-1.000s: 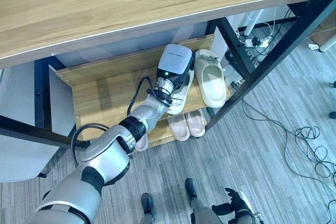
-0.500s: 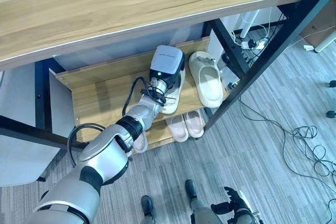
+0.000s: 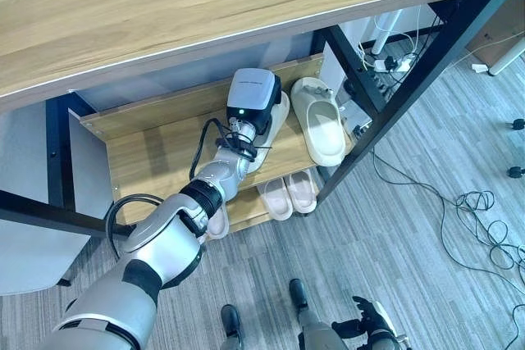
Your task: Arrange the slippers neatly on the shoe rack.
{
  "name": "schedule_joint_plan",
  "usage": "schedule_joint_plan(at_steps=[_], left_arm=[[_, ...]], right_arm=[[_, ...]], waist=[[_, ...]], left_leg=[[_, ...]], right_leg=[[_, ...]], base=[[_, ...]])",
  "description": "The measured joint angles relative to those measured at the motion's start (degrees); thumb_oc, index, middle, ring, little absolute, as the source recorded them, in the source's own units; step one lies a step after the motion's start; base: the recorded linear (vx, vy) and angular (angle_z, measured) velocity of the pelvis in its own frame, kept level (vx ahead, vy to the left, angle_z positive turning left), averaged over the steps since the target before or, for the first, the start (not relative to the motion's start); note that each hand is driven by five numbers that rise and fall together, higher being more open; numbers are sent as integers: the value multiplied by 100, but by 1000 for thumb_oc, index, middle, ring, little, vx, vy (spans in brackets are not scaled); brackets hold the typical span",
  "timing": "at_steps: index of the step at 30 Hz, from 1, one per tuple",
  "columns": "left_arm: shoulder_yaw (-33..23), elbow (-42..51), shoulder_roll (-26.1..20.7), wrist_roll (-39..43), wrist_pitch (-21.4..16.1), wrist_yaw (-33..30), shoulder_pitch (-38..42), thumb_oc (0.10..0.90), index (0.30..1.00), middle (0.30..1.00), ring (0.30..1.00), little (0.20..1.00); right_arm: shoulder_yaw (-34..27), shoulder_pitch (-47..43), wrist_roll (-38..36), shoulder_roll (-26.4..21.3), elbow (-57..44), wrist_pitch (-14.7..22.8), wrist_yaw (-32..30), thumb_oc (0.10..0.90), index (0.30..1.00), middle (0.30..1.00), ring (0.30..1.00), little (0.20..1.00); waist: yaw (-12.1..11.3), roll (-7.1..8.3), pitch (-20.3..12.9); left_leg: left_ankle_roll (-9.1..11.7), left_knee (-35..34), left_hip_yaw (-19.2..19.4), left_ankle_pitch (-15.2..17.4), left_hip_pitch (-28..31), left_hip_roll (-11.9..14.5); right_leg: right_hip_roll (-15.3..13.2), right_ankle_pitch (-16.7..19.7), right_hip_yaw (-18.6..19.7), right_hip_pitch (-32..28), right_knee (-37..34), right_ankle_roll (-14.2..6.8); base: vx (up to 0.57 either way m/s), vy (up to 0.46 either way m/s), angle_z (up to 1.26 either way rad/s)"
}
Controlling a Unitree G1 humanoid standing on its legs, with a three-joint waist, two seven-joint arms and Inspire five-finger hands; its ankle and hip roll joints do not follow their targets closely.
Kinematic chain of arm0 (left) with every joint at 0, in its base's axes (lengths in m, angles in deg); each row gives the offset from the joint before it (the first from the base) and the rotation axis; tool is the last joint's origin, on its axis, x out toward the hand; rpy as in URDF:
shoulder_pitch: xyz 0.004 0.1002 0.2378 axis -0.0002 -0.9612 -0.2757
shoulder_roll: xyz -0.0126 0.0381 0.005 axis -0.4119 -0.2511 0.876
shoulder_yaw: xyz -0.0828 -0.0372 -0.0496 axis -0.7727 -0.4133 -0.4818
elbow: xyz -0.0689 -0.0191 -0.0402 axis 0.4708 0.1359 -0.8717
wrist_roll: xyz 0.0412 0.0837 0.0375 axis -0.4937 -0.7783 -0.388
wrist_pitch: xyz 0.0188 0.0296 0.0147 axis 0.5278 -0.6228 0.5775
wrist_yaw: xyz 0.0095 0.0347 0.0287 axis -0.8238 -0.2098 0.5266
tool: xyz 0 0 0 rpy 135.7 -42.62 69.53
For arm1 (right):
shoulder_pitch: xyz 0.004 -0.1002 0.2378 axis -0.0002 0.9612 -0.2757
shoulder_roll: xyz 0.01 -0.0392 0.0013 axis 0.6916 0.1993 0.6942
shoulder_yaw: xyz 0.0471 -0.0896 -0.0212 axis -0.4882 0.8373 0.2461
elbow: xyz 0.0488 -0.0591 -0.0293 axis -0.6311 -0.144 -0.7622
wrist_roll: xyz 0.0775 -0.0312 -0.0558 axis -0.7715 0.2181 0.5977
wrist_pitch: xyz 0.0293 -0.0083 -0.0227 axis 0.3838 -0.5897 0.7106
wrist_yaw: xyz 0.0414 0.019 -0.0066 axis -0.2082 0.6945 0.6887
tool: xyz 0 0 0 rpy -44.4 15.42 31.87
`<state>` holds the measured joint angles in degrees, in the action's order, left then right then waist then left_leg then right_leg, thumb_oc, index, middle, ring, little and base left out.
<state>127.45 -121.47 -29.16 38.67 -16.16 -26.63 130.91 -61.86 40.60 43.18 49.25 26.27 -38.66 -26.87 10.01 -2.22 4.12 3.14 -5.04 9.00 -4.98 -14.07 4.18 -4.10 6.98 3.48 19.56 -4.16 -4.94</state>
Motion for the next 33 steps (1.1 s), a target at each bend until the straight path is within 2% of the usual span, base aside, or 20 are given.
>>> schedule_joint_plan(at_steps=[7, 13, 19, 28, 33], left_arm=[[-71, -229, 143, 490, -47, 15, -1, 800, 900, 900, 900, 900], [-475, -214, 130, 1367, -246, 47, -1, 800, 900, 900, 900, 900], [-514, 302, 26, 1733, -309, 176, -42, 800, 900, 900, 900, 900], [-481, 353, -221, 1460, -372, 330, -193, 800, 900, 900, 900, 900], [-490, 946, -611, 1135, -362, 547, -441, 800, 900, 900, 900, 900]], right_arm=[[-1, 4, -2, 2, 6, -8, 1, 800, 900, 900, 900, 900], [-12, 7, -9, 4, 1, -58, 3, 800, 900, 900, 900, 900], [-19, -19, -48, 8, 7, -144, 8, 800, 900, 900, 900, 900], [-161, 33, -193, 24, 45, -172, 46, 800, 900, 900, 900, 900], [-231, 93, -320, 22, 50, -218, 75, 800, 900, 900, 900, 900]], waist=[[34, 0, 0], [23, -2, -2], [-142, -3, -3], [-180, -4, -2], [-312, -8, 0]], left_leg=[[0, 0, 11, 0, 5, 0], [0, 0, 9, 0, 22, -1], [-5, 0, -16, -8, 111, -3], [-6, 0, -166, -8, 171, 3], [-4, 0, -186, -15, 218, -1]], right_leg=[[3, 2, 9, -1, 0, 1], [0, 9, 6, -22, 4, 0], [-9, 11, -21, -134, -1, 1], [-17, 8, -170, -272, -24, 0], [-24, 16, -192, -351, -62, 8]], base=[[0, 0, 0], [0, 0, 0], [-8, -4, 1], [-23, -6, 8], [0, 1, 2]])
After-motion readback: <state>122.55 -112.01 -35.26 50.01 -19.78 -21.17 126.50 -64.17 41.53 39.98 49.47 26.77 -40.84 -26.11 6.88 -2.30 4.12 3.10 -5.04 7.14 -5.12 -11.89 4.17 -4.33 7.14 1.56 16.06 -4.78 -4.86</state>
